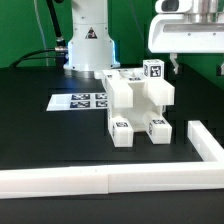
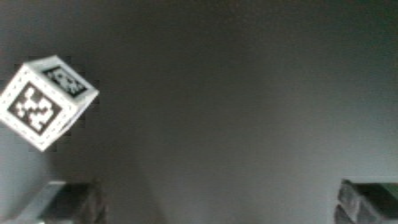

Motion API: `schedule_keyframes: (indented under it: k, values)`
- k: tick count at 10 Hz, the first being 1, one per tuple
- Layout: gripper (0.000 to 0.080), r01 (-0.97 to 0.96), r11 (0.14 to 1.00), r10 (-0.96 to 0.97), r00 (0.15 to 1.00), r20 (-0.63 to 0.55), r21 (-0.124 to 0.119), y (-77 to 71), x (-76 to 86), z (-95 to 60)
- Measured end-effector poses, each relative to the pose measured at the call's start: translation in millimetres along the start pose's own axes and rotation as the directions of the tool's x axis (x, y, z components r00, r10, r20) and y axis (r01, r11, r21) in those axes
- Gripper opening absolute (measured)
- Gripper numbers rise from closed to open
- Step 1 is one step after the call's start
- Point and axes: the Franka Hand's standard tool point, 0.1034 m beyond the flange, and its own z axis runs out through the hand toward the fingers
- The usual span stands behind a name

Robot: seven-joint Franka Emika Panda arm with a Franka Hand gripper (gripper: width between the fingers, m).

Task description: Assemble chair

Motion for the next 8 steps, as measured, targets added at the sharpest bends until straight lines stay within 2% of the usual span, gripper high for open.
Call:
schedule_keyframes:
  k: [4,5,8]
  values:
    - [0.0649,0.000,1.000,0.000,1.000,0.001,-0.002,1.1,0.2,1.2]
    - [0.0649,-0.005,1.000,0.005,1.000,0.000,-0.005,1.9,-8.7,6.1]
    - [0.0649,0.014,1.000,-0.014,1.000,0.010,-0.019,12.2,-18.6,13.9]
